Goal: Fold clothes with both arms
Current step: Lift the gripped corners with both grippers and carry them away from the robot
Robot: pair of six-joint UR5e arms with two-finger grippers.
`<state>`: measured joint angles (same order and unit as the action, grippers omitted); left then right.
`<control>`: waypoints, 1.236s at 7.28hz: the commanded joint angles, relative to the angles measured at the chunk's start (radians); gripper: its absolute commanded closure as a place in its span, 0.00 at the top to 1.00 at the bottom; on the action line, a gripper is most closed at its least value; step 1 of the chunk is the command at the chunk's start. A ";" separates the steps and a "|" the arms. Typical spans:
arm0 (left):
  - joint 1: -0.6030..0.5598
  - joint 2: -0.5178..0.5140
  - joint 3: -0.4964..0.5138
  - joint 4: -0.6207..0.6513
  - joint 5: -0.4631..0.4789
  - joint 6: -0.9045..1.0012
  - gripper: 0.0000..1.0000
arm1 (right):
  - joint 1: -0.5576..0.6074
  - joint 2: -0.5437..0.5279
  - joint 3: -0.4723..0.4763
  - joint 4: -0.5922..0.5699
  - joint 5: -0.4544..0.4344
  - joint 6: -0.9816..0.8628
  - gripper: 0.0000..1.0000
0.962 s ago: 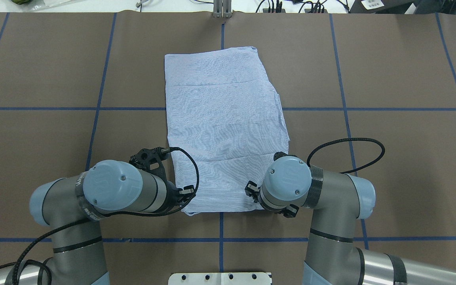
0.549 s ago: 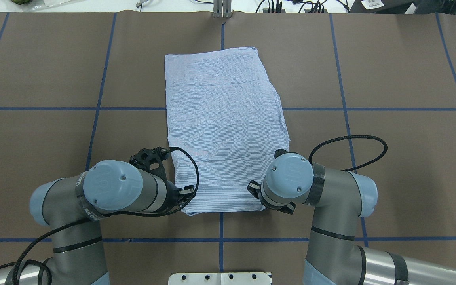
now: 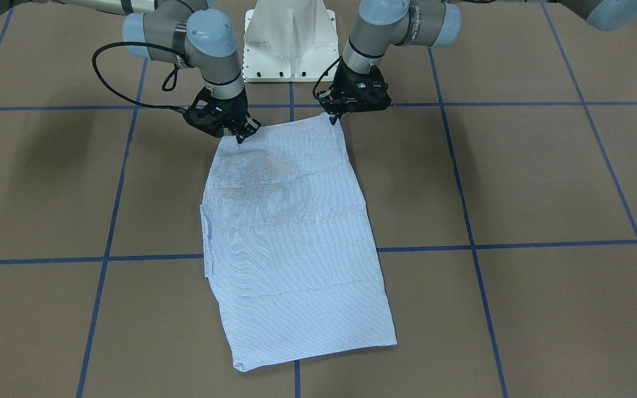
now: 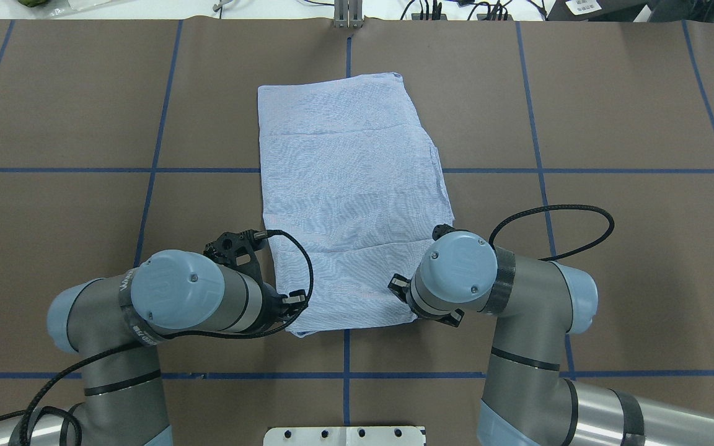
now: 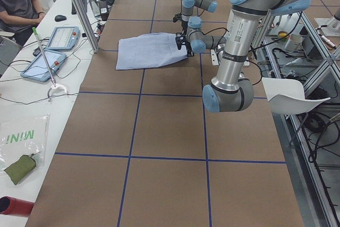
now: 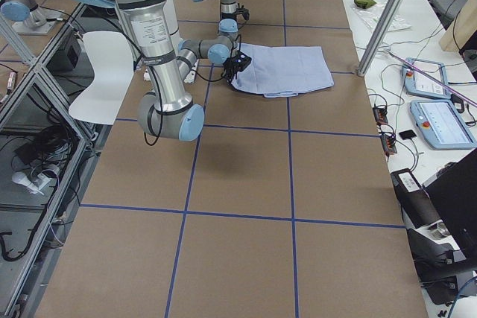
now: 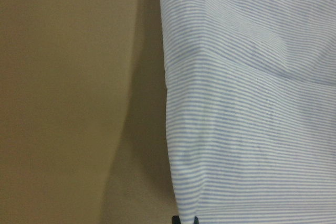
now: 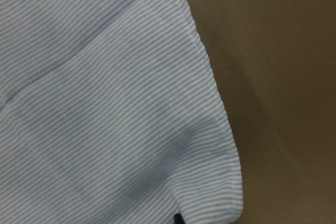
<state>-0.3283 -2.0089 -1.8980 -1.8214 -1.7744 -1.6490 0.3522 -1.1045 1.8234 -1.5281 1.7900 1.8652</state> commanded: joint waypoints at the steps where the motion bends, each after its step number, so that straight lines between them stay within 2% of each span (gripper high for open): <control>1: 0.000 -0.004 -0.027 0.002 -0.002 0.000 0.00 | 0.001 -0.068 0.093 -0.001 0.002 -0.012 0.00; 2: -0.002 -0.001 -0.065 0.005 -0.005 0.000 0.00 | -0.012 -0.087 0.138 -0.007 0.002 -0.017 0.00; 4: 0.003 0.004 -0.127 0.011 -0.016 0.000 0.00 | -0.050 -0.074 0.236 -0.139 0.015 -0.017 0.00; 7: 0.096 0.007 -0.238 0.111 -0.043 -0.002 0.00 | -0.075 -0.074 0.399 -0.179 0.038 -0.018 0.00; 9: 0.141 0.006 -0.376 0.224 -0.065 -0.003 0.00 | -0.084 -0.074 0.467 -0.181 0.089 -0.018 0.00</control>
<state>-0.2130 -2.0028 -2.1898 -1.6610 -1.8229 -1.6509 0.2773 -1.1788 2.2489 -1.7050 1.8526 1.8469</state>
